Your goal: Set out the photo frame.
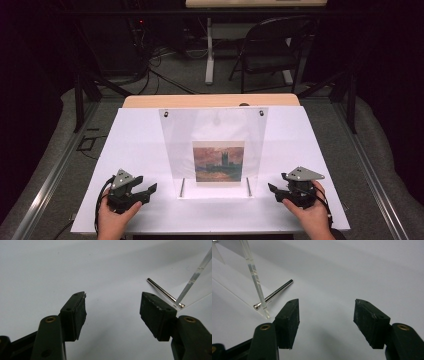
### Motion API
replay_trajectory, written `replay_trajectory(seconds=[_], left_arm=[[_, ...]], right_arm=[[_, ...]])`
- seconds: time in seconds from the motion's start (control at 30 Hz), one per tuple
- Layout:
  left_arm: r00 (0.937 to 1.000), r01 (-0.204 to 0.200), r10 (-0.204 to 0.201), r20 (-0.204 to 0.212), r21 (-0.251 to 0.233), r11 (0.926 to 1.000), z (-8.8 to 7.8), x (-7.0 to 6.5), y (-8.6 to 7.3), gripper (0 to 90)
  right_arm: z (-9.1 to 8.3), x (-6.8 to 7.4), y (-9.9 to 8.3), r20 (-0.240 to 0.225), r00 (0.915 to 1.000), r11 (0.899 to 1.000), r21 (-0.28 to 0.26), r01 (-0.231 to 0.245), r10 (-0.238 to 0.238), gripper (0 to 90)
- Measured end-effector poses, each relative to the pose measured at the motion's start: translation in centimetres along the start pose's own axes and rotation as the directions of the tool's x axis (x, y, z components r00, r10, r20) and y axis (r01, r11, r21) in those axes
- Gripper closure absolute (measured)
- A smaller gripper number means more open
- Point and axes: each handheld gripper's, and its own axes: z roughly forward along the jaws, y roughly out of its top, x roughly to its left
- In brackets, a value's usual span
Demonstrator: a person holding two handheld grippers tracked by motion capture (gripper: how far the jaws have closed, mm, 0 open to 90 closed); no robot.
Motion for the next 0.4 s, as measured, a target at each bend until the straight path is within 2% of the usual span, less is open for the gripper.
replay_trajectory(seconds=[0.4], left_arm=[[0.9999,0.015,-0.015,0.000,-0.014,0.9998,-0.08,0.15,-0.01,37.7]], right_arm=[[-0.13,-0.10,0.00,0.003,1.0000,1.000,-0.010,-0.005,0.005,37.4]])
